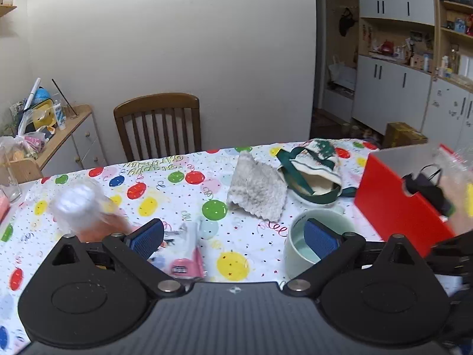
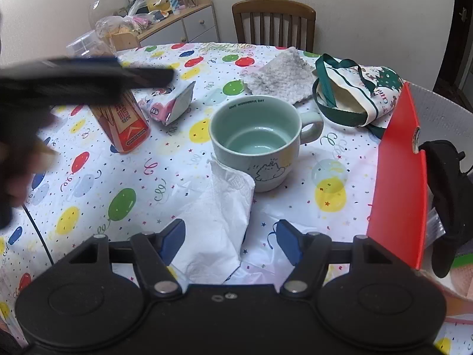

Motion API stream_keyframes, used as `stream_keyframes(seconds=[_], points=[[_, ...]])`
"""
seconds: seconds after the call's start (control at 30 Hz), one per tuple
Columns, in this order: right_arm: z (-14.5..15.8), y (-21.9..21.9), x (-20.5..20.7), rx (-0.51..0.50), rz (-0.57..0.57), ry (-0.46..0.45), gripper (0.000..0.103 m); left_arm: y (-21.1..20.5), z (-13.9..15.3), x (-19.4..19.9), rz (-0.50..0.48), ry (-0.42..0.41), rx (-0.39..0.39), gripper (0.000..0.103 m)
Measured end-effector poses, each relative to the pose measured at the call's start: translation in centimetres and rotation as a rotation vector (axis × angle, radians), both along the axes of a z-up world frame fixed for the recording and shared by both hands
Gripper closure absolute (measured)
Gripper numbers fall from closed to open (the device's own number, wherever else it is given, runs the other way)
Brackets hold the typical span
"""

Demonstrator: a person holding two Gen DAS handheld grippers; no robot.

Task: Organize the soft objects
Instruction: 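Grasp the pink snack bag with the left tool while the right tool grasps the white tissue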

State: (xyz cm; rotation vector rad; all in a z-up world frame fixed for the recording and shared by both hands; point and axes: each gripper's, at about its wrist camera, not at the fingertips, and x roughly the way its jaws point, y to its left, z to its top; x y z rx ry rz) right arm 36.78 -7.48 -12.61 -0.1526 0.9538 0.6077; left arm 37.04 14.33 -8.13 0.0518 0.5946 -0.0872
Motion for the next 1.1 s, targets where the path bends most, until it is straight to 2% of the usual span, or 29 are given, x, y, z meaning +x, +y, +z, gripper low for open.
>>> stream_keyframes(seconds=[0.2, 0.27, 0.37, 0.43, 0.7, 0.83, 0.9, 0.97, 1.1], points=[[-0.5, 0.8, 0.5, -0.007, 0.002, 0.015, 0.036, 3.8, 5.9, 2.3, -0.118, 0.072, -0.080, 0.001], [-0.6, 1.0, 0.5, -0.006, 0.004, 0.018, 0.036, 5.8, 7.5, 4.0, -0.140, 0.088, -0.135, 0.001], [-0.6, 1.2, 0.5, -0.009, 0.010, 0.022, 0.036, 9.2, 9.0, 7.4, -0.135, 0.139, -0.205, 0.001], [-0.6, 1.3, 0.4, -0.014, 0.009, 0.023, 0.036, 10.8, 9.0, 9.8, -0.137, 0.170, -0.195, 0.001], [-0.9, 1.3, 0.7, -0.038, -0.014, 0.028, 0.037, 13.1, 3.4, 18.3, -0.164, 0.443, -0.228, 0.001], [-1.2, 1.4, 0.8, -0.051, -0.029, 0.041, 0.037, 12.8, 0.0, 21.3, -0.214, 0.556, -0.145, 0.001], [-1.3, 1.5, 0.8, -0.052, -0.035, 0.045, 0.037, 13.7, -1.9, 22.3, -0.195, 0.612, -0.166, 0.001], [-1.4, 1.6, 0.8, -0.057, -0.041, 0.047, 0.037, 14.9, -4.2, 23.1, -0.179, 0.690, -0.228, 0.001], [-1.7, 1.8, 1.0, -0.065, -0.049, 0.054, 0.038, 16.2, -7.6, 23.3, -0.151, 0.745, -0.264, 0.001]])
